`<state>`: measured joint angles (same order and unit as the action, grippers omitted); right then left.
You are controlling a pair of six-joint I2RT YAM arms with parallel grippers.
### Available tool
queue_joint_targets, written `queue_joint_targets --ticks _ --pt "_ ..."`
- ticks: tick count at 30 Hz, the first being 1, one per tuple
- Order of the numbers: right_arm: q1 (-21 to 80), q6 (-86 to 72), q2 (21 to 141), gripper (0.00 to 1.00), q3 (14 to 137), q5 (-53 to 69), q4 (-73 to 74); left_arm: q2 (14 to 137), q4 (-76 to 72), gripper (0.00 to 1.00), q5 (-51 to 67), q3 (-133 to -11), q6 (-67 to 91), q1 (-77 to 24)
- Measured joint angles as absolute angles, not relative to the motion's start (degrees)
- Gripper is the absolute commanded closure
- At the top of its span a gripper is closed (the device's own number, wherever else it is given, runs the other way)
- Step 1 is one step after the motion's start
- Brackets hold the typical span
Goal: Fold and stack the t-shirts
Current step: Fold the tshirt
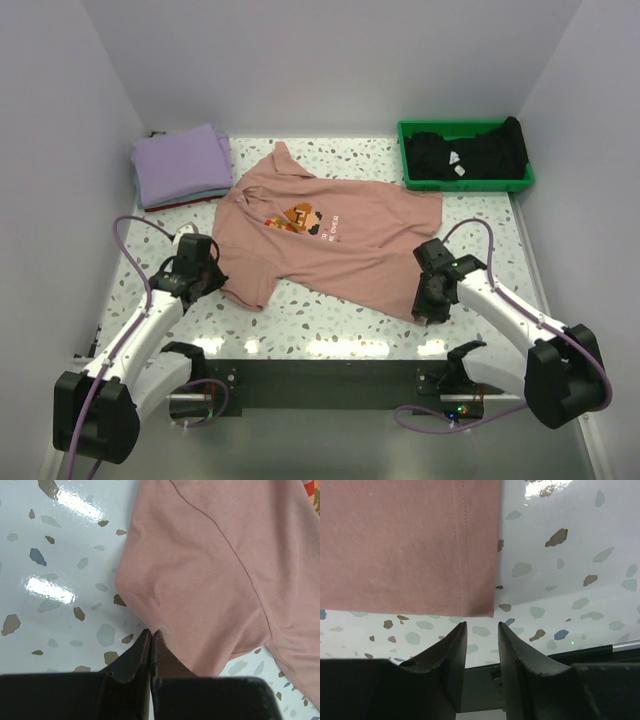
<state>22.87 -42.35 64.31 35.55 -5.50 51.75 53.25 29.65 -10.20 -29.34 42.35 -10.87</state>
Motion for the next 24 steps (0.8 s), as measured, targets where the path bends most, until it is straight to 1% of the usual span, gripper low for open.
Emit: queue_joint_targets --ticks 6,17,18,21,22,24 --pt "22.9 -43.4 66.2 0.64 34.4 -5.5 48.1 53.2 29.6 1.00 -10.2 -29.3 42.3 -10.9" --pt "22.9 -44.8 66.7 0.62 31.7 -6.7 45.6 53.2 29.6 1.00 -10.1 -29.3 42.3 -10.9" --pt "22.9 -44.8 66.7 0.63 31.7 -6.8 45.5 53.2 29.6 1.00 -10.2 -29.3 42.3 -10.9" --pt "22.9 -45.0 66.8 0.69 31.7 -6.9 44.9 53.2 29.6 1.00 -10.2 -29.3 42.3 -10.9" --pt "22.9 -45.0 67.0 0.74 31.7 -6.8 44.6 53.2 29.6 1.00 -10.1 -29.3 42.3 -10.9" --pt "22.9 -45.0 67.3 0.79 31.8 -6.5 44.2 53.3 29.6 1.00 -9.8 -29.3 42.3 -10.9"
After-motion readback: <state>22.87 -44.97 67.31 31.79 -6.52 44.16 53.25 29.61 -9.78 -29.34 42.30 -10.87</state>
